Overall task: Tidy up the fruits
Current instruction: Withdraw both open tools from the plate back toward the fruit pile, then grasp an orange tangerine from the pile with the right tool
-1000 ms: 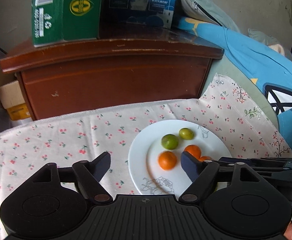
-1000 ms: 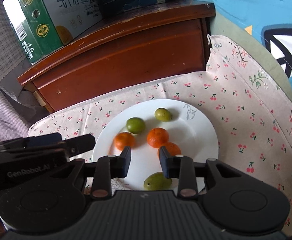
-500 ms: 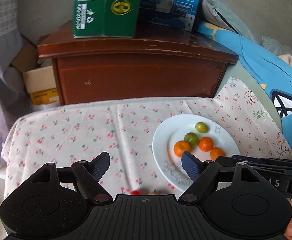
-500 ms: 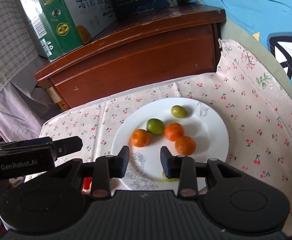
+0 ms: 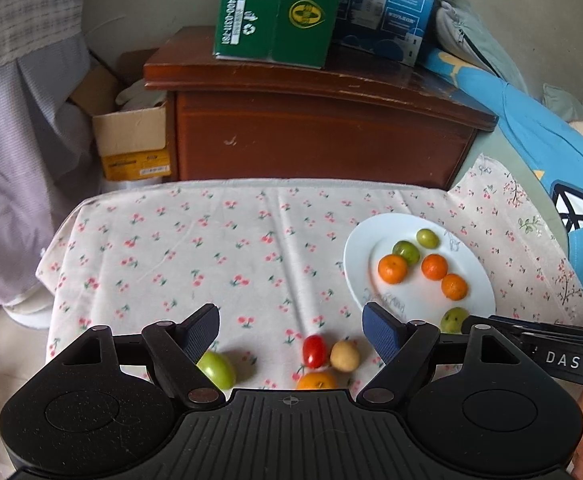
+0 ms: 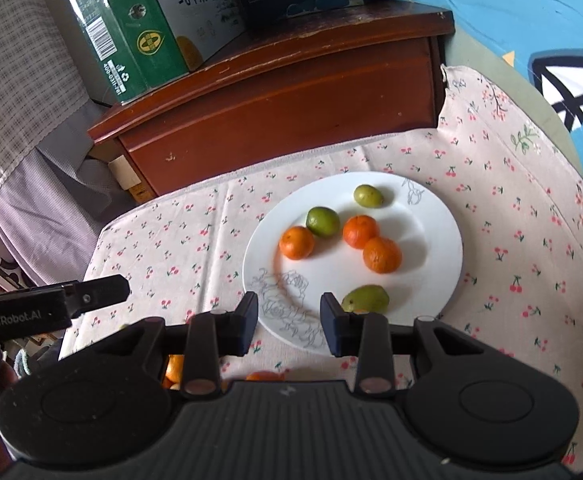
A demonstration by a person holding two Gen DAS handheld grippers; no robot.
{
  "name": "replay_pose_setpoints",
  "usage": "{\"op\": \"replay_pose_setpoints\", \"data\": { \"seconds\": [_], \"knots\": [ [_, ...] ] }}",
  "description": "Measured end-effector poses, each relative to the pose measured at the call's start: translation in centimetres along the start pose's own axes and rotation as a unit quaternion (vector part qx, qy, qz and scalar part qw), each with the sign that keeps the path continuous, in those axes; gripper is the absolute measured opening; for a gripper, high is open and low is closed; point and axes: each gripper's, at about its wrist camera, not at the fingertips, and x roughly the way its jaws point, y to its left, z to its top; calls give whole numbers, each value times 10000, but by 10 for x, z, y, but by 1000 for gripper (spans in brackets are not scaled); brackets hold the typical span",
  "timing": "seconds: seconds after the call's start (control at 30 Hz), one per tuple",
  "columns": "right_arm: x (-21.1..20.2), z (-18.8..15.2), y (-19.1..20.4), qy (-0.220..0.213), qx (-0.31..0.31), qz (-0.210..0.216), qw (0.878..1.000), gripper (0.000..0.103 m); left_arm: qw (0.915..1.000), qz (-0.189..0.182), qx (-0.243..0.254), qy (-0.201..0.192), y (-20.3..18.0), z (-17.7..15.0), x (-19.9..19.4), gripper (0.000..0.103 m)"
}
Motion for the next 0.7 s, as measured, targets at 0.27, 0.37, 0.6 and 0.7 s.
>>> {"op": "replay_pose_setpoints", "data": {
  "seconds": [0.27, 0.37, 0.6, 0.7],
  "knots": [
    [-5, -15, 4, 175, -1, 62, 9998, 35, 9994, 54, 283, 214, 3, -21, -2, 80],
    [-5, -21, 5, 265, 0, 70, 9996, 35, 9986, 30, 403, 331, 3, -32, 0, 80],
    [0, -32, 5, 500, 65, 54, 9987, 35, 9969, -12, 664, 411, 0, -55, 7, 79],
    [3, -36, 7, 563, 72, 84, 9984, 35, 9961, -21, 813, 350, -1, -61, 6, 79]
  ]
}}
